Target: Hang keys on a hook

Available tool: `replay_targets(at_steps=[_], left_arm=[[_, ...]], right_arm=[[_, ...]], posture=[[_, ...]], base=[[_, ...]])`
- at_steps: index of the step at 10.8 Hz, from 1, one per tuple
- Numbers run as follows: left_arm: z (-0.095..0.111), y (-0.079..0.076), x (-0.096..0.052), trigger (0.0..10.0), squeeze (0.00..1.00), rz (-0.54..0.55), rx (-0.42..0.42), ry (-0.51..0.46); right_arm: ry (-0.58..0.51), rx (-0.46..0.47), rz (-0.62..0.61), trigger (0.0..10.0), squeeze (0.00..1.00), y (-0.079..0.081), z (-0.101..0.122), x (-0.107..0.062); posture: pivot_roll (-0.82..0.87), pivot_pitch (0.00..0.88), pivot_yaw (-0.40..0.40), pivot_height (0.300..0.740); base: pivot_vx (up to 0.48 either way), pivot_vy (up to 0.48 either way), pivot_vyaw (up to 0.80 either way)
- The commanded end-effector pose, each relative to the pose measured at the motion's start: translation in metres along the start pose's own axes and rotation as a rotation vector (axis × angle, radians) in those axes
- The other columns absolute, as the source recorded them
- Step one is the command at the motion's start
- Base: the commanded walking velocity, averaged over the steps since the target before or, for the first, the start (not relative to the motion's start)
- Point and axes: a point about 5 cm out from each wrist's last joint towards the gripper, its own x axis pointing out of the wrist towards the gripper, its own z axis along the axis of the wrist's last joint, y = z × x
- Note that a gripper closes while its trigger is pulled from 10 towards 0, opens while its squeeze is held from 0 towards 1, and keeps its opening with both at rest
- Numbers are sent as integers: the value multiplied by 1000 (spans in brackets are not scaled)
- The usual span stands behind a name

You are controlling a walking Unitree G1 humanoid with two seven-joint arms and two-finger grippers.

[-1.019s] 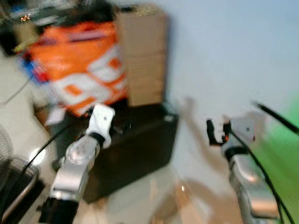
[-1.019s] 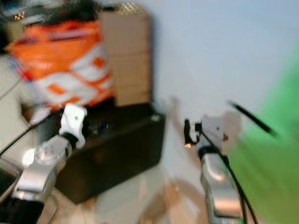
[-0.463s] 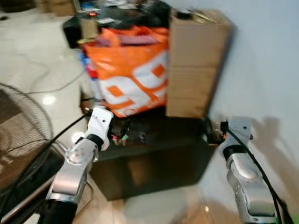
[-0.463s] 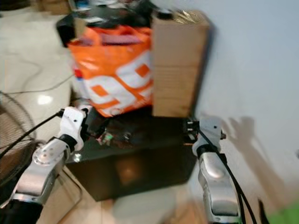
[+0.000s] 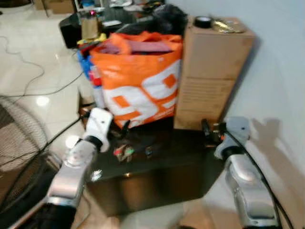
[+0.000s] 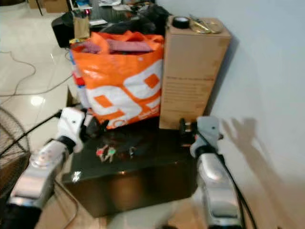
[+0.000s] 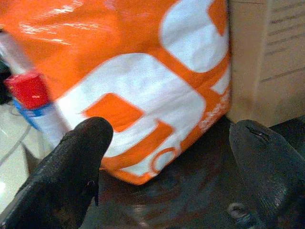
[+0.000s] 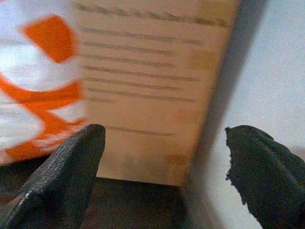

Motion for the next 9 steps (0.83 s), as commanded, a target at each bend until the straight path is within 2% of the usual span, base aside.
replay_targets(at_steps=[1, 3, 4, 9], left_arm=[[5, 7, -1, 10000, 98, 22, 28, -11], [5, 7, 0, 10000, 94, 24, 32, -15], [5, 7, 0, 10000, 67, 35, 29, -16], [4, 6, -1, 10000, 63, 34, 24, -15]], right_arm=[[-21, 23, 3, 10000, 0, 0, 4, 1], [-23, 45, -9, 10000, 0, -3, 4, 2], [-21, 44, -14, 10000, 0, -6, 4, 2], [-7, 52, -8, 10000, 0, -10, 3, 3]], posture=[[-54, 0, 4, 740], [-54, 0, 4, 740], [-59, 0, 7, 740], [-56, 0, -1, 740]], base=[[349, 0, 0], [281, 0, 0], [0, 0, 0], [0, 0, 0]])
